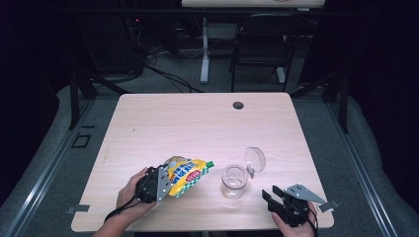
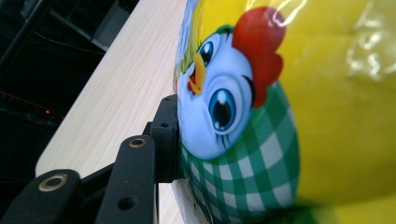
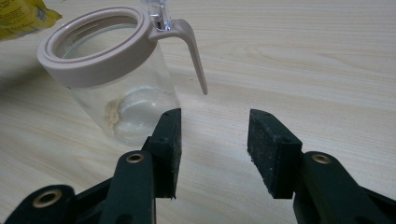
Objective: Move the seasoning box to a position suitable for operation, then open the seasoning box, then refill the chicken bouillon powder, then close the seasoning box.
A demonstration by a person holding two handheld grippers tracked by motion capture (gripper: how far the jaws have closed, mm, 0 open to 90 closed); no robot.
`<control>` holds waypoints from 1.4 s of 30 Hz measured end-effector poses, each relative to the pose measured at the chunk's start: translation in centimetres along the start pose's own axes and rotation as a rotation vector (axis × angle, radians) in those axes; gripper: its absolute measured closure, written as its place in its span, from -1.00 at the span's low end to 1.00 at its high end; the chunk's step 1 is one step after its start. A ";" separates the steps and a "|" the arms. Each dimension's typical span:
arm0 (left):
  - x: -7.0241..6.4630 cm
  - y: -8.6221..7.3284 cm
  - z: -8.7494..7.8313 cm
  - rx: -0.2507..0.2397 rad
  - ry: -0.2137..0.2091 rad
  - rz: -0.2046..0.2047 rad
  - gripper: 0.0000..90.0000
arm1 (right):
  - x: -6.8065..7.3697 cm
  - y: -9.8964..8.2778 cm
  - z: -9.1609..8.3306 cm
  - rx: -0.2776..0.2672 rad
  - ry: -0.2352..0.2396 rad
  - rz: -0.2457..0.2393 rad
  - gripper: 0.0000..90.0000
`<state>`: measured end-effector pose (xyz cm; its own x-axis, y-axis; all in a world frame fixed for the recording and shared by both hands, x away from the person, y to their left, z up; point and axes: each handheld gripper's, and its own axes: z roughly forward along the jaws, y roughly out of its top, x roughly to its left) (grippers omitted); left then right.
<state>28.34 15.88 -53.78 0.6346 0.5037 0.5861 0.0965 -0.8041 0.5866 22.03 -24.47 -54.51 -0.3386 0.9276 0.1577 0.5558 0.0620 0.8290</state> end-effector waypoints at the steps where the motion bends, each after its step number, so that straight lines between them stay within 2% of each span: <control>1: 0.0 0.1 0.0 -0.001 0.002 0.005 0.33 | 0.0 0.0 0.0 -0.001 0.000 0.000 0.22; 19: -0.7 0.7 -0.2 -0.001 0.049 0.062 0.33 | 0.0 0.0 -0.1 -0.005 0.005 -0.004 0.22; 31: -1.5 1.1 -0.4 0.002 0.089 0.133 0.33 | 0.1 0.1 -0.1 -0.006 0.009 -0.010 0.22; 32: -1.6 1.2 -0.3 -0.005 0.085 0.124 0.33 | 0.1 0.1 -0.1 -0.005 0.009 -0.011 0.22; 42: -2.1 1.4 -0.3 0.011 0.113 0.173 0.33 | 0.2 0.1 0.0 -0.004 0.010 -0.016 0.22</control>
<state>26.96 13.84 -54.04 0.5528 0.3893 0.7368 0.0025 -0.8849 0.4657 22.01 -24.31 -54.35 -0.3551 0.9226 0.1504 0.5471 0.0747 0.8338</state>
